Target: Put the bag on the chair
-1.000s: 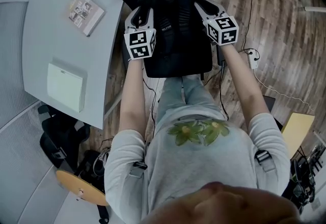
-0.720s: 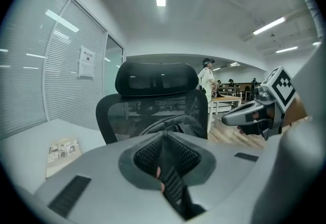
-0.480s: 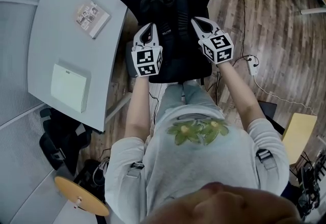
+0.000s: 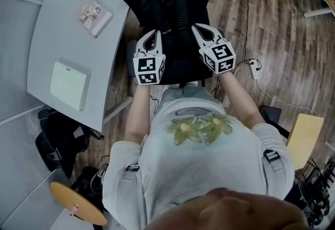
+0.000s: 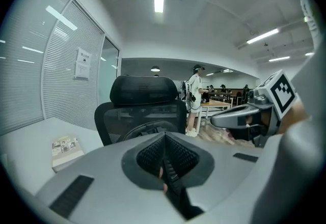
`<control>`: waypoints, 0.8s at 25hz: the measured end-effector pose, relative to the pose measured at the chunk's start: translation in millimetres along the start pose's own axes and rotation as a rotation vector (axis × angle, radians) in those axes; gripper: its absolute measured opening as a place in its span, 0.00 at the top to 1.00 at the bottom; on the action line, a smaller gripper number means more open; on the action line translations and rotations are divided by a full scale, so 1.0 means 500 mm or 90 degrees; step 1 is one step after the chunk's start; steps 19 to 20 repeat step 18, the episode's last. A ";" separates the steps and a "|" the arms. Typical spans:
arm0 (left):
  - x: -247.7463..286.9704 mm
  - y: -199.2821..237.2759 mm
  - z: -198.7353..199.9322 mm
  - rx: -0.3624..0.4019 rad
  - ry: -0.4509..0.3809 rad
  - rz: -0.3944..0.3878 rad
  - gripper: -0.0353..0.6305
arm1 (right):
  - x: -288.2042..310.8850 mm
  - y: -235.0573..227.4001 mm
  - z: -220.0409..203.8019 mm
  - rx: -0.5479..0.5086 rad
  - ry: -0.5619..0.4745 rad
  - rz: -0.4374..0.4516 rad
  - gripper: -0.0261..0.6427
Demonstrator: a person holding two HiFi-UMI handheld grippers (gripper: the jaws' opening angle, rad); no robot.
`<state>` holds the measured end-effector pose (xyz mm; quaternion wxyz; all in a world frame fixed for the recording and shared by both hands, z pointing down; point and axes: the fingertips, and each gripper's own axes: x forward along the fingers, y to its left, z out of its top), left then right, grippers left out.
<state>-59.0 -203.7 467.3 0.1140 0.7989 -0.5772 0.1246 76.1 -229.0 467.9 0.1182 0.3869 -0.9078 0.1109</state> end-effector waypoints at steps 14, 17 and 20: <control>-0.024 -0.051 -0.002 0.005 0.008 -0.025 0.92 | -0.040 0.039 0.009 -0.020 -0.011 0.007 0.95; -0.025 -0.061 -0.014 0.011 0.019 -0.032 0.92 | -0.045 0.040 0.000 -0.018 -0.008 0.007 0.95; -0.025 -0.065 -0.018 0.013 0.023 -0.034 0.92 | -0.046 0.040 -0.004 -0.017 -0.007 0.007 0.95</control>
